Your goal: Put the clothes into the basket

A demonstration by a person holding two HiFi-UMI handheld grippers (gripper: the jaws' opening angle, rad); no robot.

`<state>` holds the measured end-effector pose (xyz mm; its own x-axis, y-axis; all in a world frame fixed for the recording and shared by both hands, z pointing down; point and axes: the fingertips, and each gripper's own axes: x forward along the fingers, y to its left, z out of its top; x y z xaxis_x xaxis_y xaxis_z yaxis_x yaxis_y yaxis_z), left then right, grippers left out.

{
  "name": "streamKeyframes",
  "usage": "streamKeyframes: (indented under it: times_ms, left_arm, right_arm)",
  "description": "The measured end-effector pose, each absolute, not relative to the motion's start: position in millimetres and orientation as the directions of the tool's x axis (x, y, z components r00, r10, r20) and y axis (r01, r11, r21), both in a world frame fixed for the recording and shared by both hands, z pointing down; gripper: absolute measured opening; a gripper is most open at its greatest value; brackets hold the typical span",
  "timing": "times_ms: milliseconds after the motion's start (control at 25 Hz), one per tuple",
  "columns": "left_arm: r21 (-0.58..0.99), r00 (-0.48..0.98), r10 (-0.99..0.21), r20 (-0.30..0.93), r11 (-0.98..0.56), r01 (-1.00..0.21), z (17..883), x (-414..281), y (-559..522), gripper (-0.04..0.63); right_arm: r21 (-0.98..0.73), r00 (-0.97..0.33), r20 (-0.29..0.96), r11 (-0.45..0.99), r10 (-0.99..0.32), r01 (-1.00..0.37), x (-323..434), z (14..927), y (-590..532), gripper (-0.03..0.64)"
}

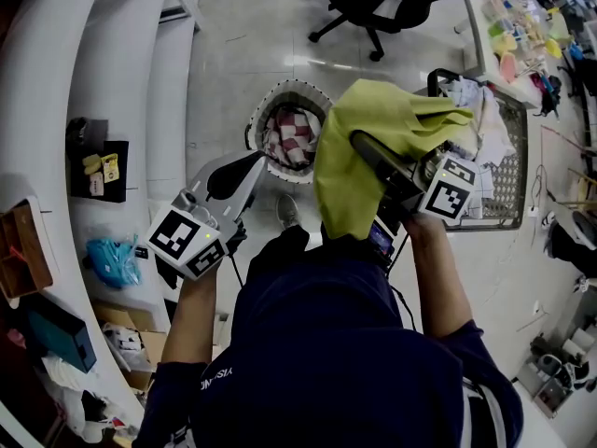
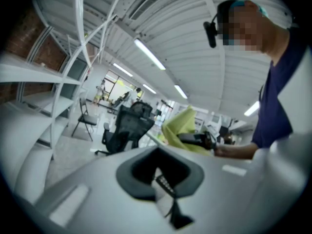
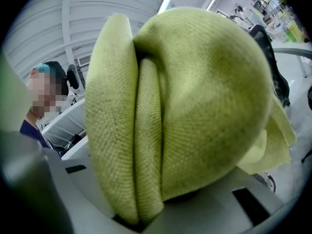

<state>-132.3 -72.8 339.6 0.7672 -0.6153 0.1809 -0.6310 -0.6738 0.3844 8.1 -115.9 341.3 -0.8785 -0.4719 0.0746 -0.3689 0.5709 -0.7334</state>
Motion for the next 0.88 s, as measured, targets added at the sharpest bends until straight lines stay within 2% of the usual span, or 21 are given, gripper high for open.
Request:
streamKeyframes:
  times_ms: [880]
  left_arm:
    - [0.420,0.698,-0.643,0.316,-0.565,-0.711,387,-95,-119,0.005]
  right_arm:
    - [-0.823,-0.921,0.194,0.455,-0.337,-0.340,11,460,-197,0.091]
